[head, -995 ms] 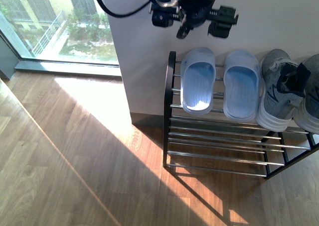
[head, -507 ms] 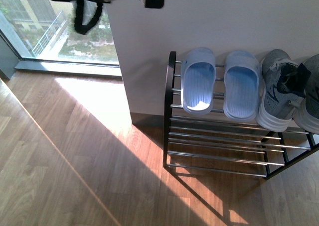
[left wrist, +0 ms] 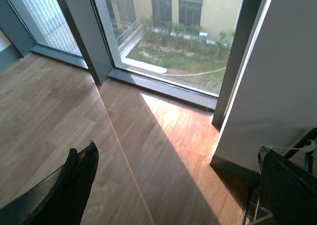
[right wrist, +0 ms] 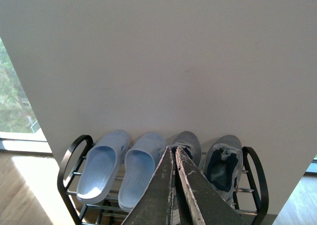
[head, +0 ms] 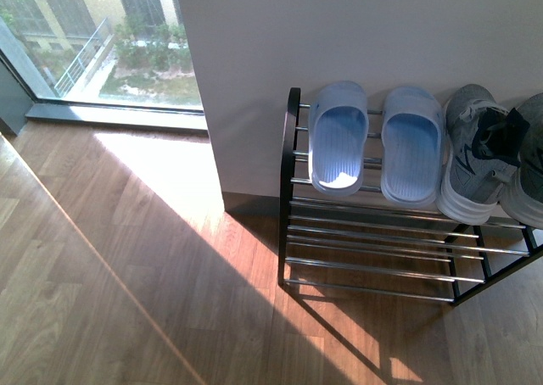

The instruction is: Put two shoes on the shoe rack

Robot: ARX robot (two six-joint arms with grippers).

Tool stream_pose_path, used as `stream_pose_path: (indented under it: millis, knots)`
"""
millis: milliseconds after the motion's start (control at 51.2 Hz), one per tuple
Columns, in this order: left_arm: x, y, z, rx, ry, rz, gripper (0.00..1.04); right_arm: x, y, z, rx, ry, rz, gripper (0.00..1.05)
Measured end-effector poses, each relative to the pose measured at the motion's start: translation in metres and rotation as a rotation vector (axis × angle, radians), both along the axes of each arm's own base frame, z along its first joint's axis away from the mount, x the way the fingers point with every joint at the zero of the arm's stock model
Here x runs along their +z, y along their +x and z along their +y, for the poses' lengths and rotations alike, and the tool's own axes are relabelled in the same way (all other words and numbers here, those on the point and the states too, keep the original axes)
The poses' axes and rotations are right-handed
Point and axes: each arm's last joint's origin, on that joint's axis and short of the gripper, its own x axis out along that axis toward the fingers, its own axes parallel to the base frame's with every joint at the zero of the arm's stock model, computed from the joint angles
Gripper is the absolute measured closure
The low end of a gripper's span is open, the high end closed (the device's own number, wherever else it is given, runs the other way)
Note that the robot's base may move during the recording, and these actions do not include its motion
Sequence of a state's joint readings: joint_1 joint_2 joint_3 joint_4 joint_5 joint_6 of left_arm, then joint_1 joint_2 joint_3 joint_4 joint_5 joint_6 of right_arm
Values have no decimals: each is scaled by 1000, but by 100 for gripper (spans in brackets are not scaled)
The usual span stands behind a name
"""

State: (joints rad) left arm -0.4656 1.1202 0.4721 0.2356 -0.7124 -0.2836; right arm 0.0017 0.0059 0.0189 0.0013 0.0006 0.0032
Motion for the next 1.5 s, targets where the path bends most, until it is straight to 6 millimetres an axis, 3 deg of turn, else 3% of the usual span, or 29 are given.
stream_pose_path:
  millis: [78,156,312,566,644,683,741,1171,1502]
  knots:
    - [5,-4,2,4,-13,-25,9,0,0,0,1,0,0,103]
    - [-2,-4,7,-132,-41,-102,19,0,0,0,1,-1,0,101]
    - [-10,-24,29,-298,-1,-297,48,0,0,0,0,-1,-1,73]
    - [-21,-41,49,-294,31,-294,83,0,0,0,1,-1,-1,38]
    - [-23,-48,55,-298,33,-300,100,0,0,0,0,-1,-1,22]
    - [-23,-50,58,-295,34,-302,103,0,0,0,0,-1,-1,15]
    - [-25,-54,61,-295,37,-297,104,0,0,0,0,0,-1,8]
    - [-37,-72,81,-283,41,-310,104,0,0,0,0,-1,-1,9]
    - [-34,-85,81,-289,42,-322,104,0,0,0,1,-1,-1,9]
